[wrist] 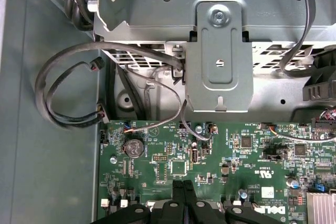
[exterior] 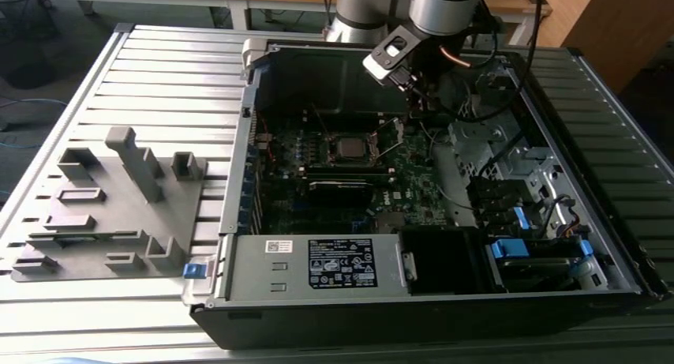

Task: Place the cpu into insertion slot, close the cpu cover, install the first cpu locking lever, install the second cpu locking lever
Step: 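Close the cpu cover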

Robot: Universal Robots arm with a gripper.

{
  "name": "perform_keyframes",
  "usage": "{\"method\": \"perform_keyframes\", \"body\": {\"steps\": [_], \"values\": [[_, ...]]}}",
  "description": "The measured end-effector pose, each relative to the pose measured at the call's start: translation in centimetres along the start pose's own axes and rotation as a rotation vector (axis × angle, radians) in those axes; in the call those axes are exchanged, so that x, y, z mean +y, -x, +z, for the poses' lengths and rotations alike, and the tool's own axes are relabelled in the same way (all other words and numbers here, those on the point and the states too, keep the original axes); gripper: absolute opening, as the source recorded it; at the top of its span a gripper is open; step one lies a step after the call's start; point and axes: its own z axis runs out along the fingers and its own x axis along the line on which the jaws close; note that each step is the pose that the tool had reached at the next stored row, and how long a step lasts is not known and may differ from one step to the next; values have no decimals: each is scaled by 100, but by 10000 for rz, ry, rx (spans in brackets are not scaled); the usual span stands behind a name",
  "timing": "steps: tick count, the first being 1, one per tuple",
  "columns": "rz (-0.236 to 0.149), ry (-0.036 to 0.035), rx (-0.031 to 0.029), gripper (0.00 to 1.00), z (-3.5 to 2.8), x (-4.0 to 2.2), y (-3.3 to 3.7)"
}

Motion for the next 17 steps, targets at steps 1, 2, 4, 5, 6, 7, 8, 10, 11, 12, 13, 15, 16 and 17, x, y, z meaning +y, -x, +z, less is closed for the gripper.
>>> {"method": "perform_keyframes", "body": {"steps": [1, 2, 4, 5, 6, 7, 8, 10, 11, 12, 13, 15, 16, 17], "values": [[0, 0, -1, 11, 0, 5, 0], [-1, 0, -1, 11, 1, 9, 0], [-1, 0, -1, 11, 1, 17, 0], [-1, 0, -1, 11, 2, 22, 0], [-1, 0, -1, 11, 2, 27, 0], [0, 0, -1, 11, 3, 33, 0], [-1, 0, -1, 11, 3, 37, 0], [1, 0, 1, 11, 12, 38, 0], [1, 0, -1, 11, 21, 37, 1], [1, 0, -2, 11, 34, 36, 1], [0, -1, -1, 11, 48, 36, 1], [-1, 0, 0, 11, 81, 33, 2], [0, 0, -2, 11, 93, 33, 2], [0, 0, -6, 11, 103, 33, 2]]}}
